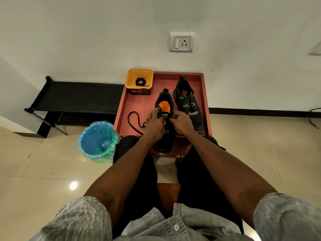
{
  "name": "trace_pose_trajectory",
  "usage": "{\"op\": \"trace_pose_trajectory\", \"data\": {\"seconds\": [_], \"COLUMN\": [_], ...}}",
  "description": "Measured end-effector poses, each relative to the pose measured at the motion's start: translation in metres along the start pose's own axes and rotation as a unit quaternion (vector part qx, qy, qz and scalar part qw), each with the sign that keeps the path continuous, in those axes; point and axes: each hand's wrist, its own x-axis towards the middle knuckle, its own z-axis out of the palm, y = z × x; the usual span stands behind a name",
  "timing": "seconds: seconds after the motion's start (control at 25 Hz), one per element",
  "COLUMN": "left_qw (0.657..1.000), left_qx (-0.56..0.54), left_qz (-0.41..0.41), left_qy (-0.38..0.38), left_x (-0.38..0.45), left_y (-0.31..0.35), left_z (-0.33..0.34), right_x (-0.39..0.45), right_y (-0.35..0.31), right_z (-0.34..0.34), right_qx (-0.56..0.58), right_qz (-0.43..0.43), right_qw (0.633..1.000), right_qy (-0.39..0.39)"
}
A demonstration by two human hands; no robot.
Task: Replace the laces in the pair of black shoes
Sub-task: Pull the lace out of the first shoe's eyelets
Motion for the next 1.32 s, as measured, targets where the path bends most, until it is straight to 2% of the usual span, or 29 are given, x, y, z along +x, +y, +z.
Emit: {"op": "trace_pose_trajectory", "data": {"seconds": [0.12, 0.2, 0.24, 0.28, 0.32, 0.36, 0.4, 0.48, 0.56, 0.6, 0.68, 0.84, 0.92, 0.96, 1.0, 1.08, 1.12, 1.16, 1.2, 1.24, 1.32], "left_qw": [0.982, 0.93, 0.897, 0.873, 0.868, 0.887, 0.92, 0.98, 1.0, 1.0, 0.998, 0.998, 0.996, 0.986, 0.964, 0.891, 0.857, 0.842, 0.853, 0.885, 0.965], "left_qx": [-0.102, -0.159, -0.182, -0.193, -0.184, -0.156, -0.126, -0.078, -0.017, 0.011, 0.044, 0.032, -0.054, -0.104, -0.149, -0.219, -0.243, -0.242, -0.212, -0.166, -0.084], "left_qz": [-0.087, -0.206, -0.272, -0.329, -0.36, -0.346, -0.288, -0.12, -0.009, 0.013, 0.021, 0.047, 0.016, -0.037, -0.101, -0.232, -0.291, -0.328, -0.333, -0.301, -0.15], "left_qy": [0.136, 0.259, 0.297, 0.305, 0.29, 0.264, 0.233, 0.135, 0.02, -0.017, -0.043, -0.017, 0.062, 0.125, 0.198, 0.322, 0.348, 0.353, 0.342, 0.313, 0.197], "left_x": [-0.002, 0.0, 0.001, 0.002, 0.001, 0.0, -0.001, -0.002, 0.0, 0.001, 0.004, 0.004, -0.001, -0.002, -0.001, 0.004, 0.008, 0.01, 0.012, 0.012, 0.008], "left_y": [-0.014, -0.028, -0.035, -0.038, -0.038, -0.036, -0.032, -0.02, -0.01, -0.008, -0.006, -0.008, -0.012, -0.015, -0.018, -0.029, -0.033, -0.034, -0.033, -0.029, -0.019], "left_z": [-0.005, -0.016, -0.024, -0.031, -0.034, -0.036, -0.033, -0.023, -0.011, -0.006, -0.001, -0.001, -0.003, -0.005, -0.009, -0.019, -0.025, -0.031, -0.033, -0.033, -0.026], "right_x": [-0.002, -0.002, -0.002, -0.003, -0.003, -0.003, -0.002, -0.002, -0.002, -0.001, -0.001, -0.003, -0.003, -0.003, -0.003, -0.003, -0.003, -0.003, -0.003, -0.002, -0.002], "right_y": [0.0, 0.001, 0.001, 0.0, 0.0, -0.001, -0.001, -0.002, -0.003, -0.003, -0.003, -0.006, -0.006, -0.004, -0.003, -0.002, -0.002, -0.003, -0.003, -0.004, -0.006], "right_z": [-0.003, -0.005, -0.004, -0.003, -0.003, -0.002, -0.001, 0.0, -0.001, -0.002, -0.003, -0.002, -0.002, -0.003, -0.005, -0.006, -0.005, -0.005, -0.004, -0.004, -0.003], "right_qx": [0.01, 0.017, 0.019, 0.019, 0.019, 0.02, 0.021, 0.017, 0.008, 0.003, -0.001, 0.003, 0.013, 0.016, 0.017, 0.019, 0.018, 0.015, 0.013, 0.011, 0.006], "right_qz": [0.013, 0.011, 0.007, 0.005, 0.005, 0.007, 0.008, 0.012, 0.014, 0.015, 0.017, 0.018, 0.019, 0.021, 0.021, 0.017, 0.015, 0.014, 0.014, 0.015, 0.017], "right_qw": [1.0, 1.0, 1.0, 1.0, 1.0, 1.0, 1.0, 1.0, 1.0, 1.0, 1.0, 1.0, 1.0, 1.0, 1.0, 1.0, 1.0, 1.0, 1.0, 1.0, 1.0], "right_qy": [0.01, 0.013, 0.01, 0.008, 0.007, 0.006, 0.005, 0.002, -0.001, -0.003, -0.004, -0.002, -0.003, 0.0, 0.003, 0.006, 0.004, 0.002, 0.0, -0.003, -0.006]}}
